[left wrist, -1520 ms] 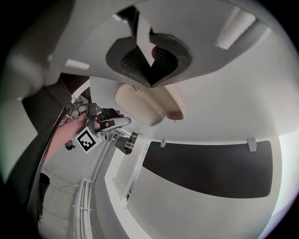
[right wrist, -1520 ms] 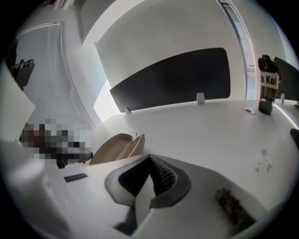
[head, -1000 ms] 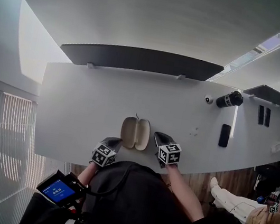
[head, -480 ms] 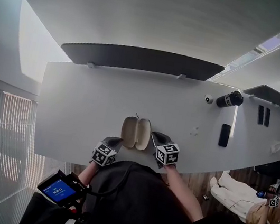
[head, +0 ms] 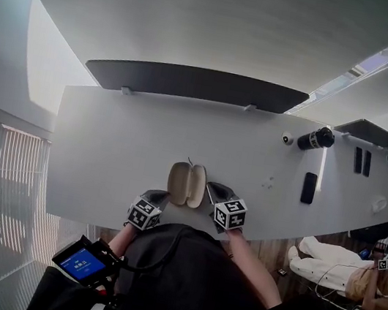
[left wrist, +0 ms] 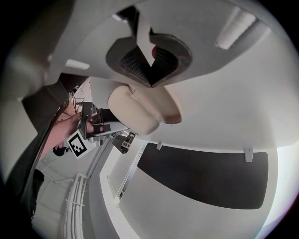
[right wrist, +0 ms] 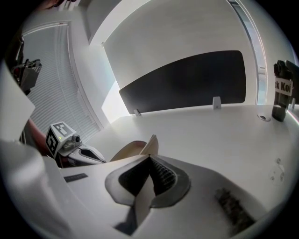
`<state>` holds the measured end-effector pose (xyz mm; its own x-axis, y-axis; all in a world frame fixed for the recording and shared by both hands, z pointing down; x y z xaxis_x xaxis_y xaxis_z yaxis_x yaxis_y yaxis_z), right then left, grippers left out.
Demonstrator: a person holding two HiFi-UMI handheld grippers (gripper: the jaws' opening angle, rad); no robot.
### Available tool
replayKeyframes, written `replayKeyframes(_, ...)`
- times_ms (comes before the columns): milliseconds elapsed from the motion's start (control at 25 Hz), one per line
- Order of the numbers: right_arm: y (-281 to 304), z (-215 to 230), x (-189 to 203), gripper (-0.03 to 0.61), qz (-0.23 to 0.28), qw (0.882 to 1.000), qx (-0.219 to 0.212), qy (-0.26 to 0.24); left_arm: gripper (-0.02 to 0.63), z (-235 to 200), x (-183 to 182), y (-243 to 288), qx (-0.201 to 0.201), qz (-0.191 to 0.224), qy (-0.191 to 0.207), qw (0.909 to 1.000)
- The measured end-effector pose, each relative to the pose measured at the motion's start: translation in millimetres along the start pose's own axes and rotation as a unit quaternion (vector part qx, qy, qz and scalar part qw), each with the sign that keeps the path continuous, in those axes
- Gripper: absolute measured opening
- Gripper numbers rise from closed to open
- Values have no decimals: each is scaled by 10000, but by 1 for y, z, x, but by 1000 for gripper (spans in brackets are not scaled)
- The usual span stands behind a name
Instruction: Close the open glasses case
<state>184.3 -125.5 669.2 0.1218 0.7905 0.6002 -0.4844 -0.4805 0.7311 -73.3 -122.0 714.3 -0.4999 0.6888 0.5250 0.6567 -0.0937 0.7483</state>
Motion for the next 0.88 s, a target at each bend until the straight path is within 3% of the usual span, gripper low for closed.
replayKeyframes(440, 3, -13, -19, -2, 73, 9997, -132, -209, 8, 1, 1, 3, 63, -99, 65, 9999)
replayKeyframes(880, 12, -34, -31, -2, 91, 9984, -370, -413, 8, -2, -1, 3, 152, 95, 40, 9998)
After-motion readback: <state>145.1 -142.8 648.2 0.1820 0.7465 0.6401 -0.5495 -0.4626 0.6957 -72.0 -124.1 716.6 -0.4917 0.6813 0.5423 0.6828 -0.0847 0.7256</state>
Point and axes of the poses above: the fingertips, and each gripper's own axes: y forward along the fingers, z to its right, x out of its underside, the point moved 10 cm from there along -y, backward along the fingers, and after that the axes turned 10 degrees about -z, right-handed, at the moved point
